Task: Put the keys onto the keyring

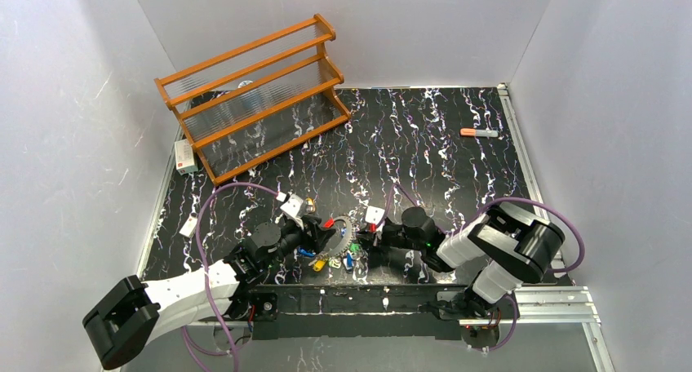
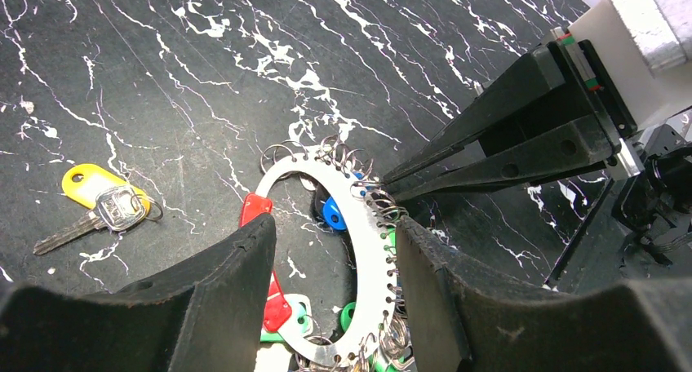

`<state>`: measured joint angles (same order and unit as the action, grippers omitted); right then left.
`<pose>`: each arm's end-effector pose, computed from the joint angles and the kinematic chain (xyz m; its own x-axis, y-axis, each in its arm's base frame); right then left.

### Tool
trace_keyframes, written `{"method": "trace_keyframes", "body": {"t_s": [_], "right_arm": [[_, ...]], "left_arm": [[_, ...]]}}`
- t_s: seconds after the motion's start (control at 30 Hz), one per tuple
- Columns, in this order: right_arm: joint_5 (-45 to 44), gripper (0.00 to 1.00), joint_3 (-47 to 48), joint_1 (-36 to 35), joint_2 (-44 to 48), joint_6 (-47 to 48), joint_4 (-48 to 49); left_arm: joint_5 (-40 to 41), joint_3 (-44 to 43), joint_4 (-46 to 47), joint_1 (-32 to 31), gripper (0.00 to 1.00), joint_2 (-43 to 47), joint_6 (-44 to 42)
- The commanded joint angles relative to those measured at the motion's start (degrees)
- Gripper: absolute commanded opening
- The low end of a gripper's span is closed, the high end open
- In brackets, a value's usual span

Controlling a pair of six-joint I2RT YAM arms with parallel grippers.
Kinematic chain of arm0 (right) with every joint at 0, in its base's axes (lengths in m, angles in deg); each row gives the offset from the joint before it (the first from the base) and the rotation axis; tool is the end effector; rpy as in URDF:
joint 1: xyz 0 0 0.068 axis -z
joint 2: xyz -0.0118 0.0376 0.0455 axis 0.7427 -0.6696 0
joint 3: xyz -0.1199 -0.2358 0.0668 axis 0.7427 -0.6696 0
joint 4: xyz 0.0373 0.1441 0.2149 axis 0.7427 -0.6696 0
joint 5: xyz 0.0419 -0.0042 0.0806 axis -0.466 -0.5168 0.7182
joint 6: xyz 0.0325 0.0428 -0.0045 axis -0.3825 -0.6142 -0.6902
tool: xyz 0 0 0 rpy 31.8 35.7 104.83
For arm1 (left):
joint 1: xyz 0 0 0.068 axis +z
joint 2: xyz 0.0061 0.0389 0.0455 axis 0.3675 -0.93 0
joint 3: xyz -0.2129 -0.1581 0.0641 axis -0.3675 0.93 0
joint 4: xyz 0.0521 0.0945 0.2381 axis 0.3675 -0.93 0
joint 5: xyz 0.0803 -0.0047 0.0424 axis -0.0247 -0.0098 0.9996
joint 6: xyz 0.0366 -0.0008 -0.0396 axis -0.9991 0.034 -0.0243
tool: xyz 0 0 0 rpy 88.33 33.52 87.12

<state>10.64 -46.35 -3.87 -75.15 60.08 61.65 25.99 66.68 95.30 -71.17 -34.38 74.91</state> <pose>0.1380 0.1933 0.1234 0.1084 -0.3069 -0.9455 -0.9400 0.2779 -0.1980 0.1126 -0.1299 0.1756 -0.2844 -0.1689 -0.9437 0.6772 0.6614 -0.3225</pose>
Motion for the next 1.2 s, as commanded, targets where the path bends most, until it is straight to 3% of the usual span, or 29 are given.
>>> {"method": "trace_keyframes", "body": {"t_s": [0.0, 0.8, 0.9, 1.07, 1.17], "right_arm": [[-1.06, 0.23, 2.01, -0.43, -1.12, 1.2, 2.47], [-4.95, 0.25, 4.52, -2.27, -3.38, 4.27, 0.69], [-4.84, 0.21, 4.54, -2.44, -3.41, 4.59, 0.75], [-4.65, 0.03, 4.88, -2.47, -2.32, 5.09, -1.19], [-4.76, 0.01, 4.83, -2.47, -0.98, 5.09, -1.93]], "left_arm": [[0.89, -0.21, 0.68, 0.3, 0.53, 1.05, -0.85], [0.6, 0.14, 0.64, 0.3, 0.52, 2.45, -1.03], [0.64, 0.19, 0.56, 0.3, 0.52, 2.69, -1.07], [0.75, 0.32, 0.42, 0.3, 0.52, 2.82, -1.03], [0.71, 0.24, 0.27, 0.3, 0.52, 2.89, -1.16]]}}
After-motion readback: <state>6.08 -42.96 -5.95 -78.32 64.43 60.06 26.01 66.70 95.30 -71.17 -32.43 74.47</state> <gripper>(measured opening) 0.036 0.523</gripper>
